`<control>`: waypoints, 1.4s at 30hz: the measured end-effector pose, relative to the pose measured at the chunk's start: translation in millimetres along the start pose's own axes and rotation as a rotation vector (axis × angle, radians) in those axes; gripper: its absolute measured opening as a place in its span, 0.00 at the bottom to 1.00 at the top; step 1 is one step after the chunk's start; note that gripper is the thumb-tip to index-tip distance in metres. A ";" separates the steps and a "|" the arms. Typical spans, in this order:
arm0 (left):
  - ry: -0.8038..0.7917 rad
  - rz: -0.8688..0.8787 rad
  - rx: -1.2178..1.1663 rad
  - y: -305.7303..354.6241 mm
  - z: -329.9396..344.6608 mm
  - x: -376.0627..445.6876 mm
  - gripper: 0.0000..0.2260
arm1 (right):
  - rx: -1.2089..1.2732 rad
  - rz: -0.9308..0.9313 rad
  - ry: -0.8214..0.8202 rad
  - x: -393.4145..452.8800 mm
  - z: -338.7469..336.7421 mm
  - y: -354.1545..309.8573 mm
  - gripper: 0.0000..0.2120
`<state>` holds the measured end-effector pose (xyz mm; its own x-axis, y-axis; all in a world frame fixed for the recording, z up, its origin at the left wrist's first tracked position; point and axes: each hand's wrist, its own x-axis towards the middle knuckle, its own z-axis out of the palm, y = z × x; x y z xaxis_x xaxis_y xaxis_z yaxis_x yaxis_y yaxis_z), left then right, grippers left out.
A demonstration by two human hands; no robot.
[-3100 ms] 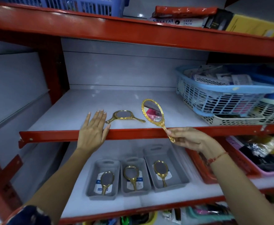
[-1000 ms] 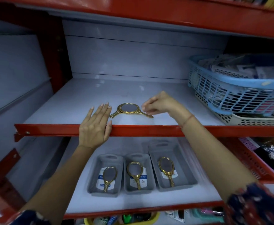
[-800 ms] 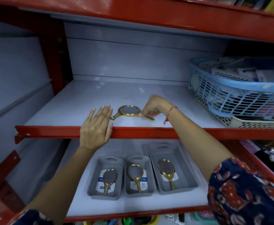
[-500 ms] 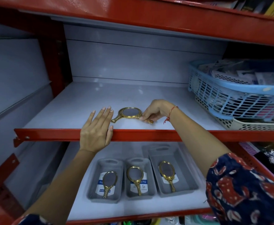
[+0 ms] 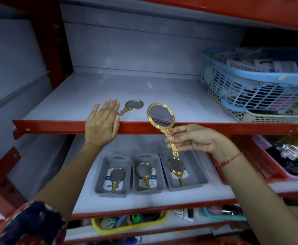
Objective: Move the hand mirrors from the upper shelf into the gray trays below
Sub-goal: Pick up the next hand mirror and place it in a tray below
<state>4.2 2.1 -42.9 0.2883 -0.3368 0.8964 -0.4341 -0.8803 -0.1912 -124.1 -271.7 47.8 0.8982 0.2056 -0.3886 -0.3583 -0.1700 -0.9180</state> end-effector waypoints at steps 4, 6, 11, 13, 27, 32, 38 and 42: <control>-0.033 -0.022 -0.015 1.3 -1.5 0.6 0.19 | 0.005 0.116 -0.030 1.3 4.0 47.9 0.06; -0.032 -0.027 -0.012 1.2 -1.9 1.2 0.19 | 0.019 0.185 -0.058 10.4 7.0 69.6 0.07; -0.016 -0.035 -0.008 0.5 0.6 0.5 0.18 | -0.005 0.341 0.040 59.1 14.5 116.0 0.13; -0.005 -0.026 -0.006 -0.2 2.0 1.0 0.19 | 0.006 0.362 0.117 80.5 21.8 127.4 0.18; 0.073 0.052 0.064 -5.3 11.3 0.8 0.21 | -0.072 0.488 0.302 167.5 41.4 190.9 0.18; 0.083 0.059 0.064 -4.2 10.6 2.6 0.21 | -0.214 0.456 0.338 171.7 43.1 205.6 0.08; 0.046 0.041 0.058 -2.7 5.2 5.0 0.21 | -0.523 0.369 0.430 153.0 41.3 183.8 0.21; 0.018 0.011 0.013 -1.0 2.2 5.1 0.20 | -0.549 0.296 0.393 123.4 40.1 142.0 0.17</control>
<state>8.0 0.6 -39.0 0.2684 -0.3407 0.9011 -0.4258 -0.8810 -0.2063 -74.4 -231.8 -133.7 0.8455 -0.2669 -0.4624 -0.5134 -0.6443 -0.5669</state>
